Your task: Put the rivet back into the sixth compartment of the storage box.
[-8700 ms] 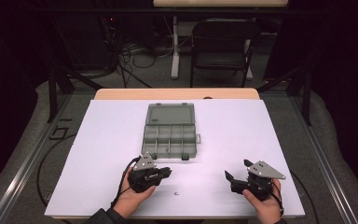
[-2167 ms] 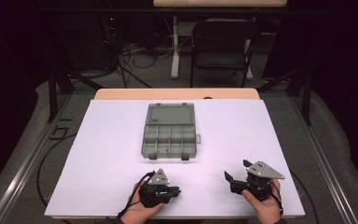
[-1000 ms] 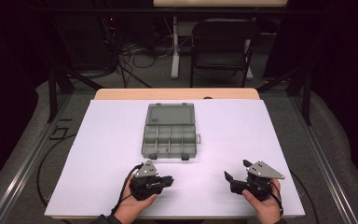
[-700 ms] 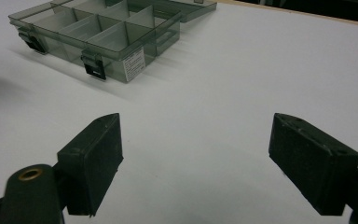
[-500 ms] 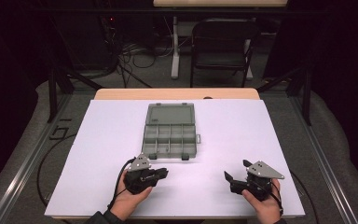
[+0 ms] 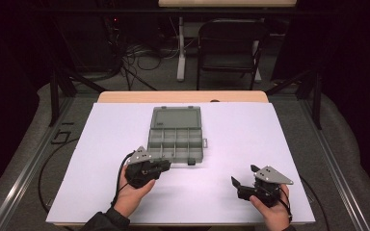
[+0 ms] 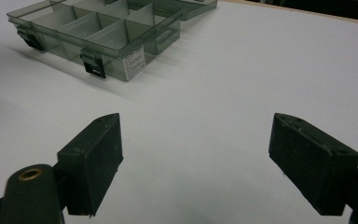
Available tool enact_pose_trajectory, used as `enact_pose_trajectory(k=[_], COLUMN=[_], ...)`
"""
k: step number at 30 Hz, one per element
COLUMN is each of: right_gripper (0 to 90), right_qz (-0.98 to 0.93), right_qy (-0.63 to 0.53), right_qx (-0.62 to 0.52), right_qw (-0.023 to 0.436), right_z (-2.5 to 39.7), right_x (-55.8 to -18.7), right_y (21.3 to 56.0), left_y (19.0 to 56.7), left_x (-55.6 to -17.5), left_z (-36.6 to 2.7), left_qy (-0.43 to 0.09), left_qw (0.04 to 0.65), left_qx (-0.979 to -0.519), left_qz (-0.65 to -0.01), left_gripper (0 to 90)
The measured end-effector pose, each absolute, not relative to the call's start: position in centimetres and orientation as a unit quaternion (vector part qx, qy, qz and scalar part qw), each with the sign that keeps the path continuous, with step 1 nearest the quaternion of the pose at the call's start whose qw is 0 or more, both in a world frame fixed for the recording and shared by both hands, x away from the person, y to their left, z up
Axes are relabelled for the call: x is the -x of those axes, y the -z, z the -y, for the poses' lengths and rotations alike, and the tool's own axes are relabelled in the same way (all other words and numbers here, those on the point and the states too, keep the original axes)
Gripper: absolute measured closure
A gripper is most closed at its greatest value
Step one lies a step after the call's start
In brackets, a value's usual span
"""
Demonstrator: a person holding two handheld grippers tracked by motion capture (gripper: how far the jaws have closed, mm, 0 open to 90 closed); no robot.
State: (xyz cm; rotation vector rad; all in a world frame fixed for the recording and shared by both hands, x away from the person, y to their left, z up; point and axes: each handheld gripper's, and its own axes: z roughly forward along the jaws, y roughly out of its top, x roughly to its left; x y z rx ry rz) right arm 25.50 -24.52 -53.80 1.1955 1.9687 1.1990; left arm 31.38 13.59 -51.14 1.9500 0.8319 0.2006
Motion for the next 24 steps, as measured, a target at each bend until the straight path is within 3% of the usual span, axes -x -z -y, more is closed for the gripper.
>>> enact_pose_trajectory(k=[24], right_gripper=[17.0], right_qz=[-0.731], right_qy=[-0.446], right_qx=[-0.442], right_qw=[0.266], right_z=[24.5], right_x=[-25.5], right_y=[53.8], left_y=[52.6], left_x=[-35.4], left_z=[-13.8], left_qy=[-0.092], left_qw=[0.481], left_qx=[-0.774], left_qz=[-0.401], left_gripper=[83.7])
